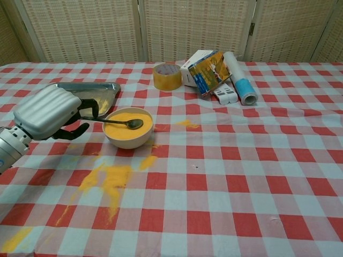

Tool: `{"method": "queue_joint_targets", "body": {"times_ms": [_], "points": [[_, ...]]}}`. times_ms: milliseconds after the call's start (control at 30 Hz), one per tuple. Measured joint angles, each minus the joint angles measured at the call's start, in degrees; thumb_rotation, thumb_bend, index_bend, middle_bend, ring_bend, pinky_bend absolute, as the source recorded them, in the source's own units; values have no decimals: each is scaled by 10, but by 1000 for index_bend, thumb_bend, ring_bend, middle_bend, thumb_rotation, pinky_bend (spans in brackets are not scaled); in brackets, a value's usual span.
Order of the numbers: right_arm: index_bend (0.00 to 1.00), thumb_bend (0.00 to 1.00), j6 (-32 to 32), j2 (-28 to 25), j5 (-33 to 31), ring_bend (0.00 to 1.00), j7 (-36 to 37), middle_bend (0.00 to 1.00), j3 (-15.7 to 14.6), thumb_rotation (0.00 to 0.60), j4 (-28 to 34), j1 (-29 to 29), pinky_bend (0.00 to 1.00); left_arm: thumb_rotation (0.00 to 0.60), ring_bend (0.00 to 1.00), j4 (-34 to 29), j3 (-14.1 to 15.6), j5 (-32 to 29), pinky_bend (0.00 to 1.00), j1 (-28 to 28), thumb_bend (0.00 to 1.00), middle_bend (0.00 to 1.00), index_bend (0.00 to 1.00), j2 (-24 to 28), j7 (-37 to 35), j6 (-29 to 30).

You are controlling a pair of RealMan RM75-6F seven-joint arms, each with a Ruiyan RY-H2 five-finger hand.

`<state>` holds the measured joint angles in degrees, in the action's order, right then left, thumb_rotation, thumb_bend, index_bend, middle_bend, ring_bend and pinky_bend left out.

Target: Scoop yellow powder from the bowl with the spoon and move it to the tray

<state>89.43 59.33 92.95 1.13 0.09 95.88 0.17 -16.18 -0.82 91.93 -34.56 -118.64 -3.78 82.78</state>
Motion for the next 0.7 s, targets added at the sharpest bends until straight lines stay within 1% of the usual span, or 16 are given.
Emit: {"method": "queue_joint_targets", "body": {"times_ms": [333,700], "points": [[0,36,-2,-1,-1,0,2,0,0,600,0,1,0,600,1000,7,-3,-5,1000,-4,456,1000,489,-6,-2,5],[0,36,-3,-1,-2,0,1,0,0,600,1,1,0,600,1000,8,-2,-9,1000,-5,457,1000,492,-5,1,0]]}}
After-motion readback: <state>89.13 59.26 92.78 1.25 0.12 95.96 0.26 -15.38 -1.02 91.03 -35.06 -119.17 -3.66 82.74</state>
